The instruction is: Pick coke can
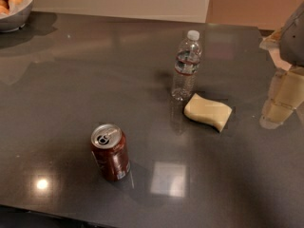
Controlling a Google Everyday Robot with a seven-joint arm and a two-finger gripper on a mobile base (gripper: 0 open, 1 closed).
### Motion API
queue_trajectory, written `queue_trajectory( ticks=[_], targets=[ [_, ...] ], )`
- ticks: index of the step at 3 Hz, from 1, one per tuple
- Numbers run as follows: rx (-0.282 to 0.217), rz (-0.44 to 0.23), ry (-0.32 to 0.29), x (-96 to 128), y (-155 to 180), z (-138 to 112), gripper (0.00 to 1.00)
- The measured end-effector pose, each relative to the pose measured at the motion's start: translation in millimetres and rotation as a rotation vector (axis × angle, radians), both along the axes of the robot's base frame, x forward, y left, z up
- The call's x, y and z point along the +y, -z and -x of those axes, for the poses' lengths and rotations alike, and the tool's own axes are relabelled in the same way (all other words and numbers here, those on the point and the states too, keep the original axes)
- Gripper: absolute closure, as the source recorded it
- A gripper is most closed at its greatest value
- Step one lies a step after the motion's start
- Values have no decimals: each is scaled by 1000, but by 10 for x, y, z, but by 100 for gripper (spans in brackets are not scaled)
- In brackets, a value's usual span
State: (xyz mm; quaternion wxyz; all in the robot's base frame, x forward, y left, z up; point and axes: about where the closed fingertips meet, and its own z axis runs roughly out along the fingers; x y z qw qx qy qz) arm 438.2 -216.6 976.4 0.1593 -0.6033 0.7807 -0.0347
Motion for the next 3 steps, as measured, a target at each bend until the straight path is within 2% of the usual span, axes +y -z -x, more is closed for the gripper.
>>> queue_trajectory(
  ticks=[1, 2, 3],
  targets=[
    [0, 0, 0, 0, 0, 0, 0],
    [6, -29, -25, 111, 1, 11, 0],
    [2, -95, -85, 382, 45, 62, 0]
  ],
)
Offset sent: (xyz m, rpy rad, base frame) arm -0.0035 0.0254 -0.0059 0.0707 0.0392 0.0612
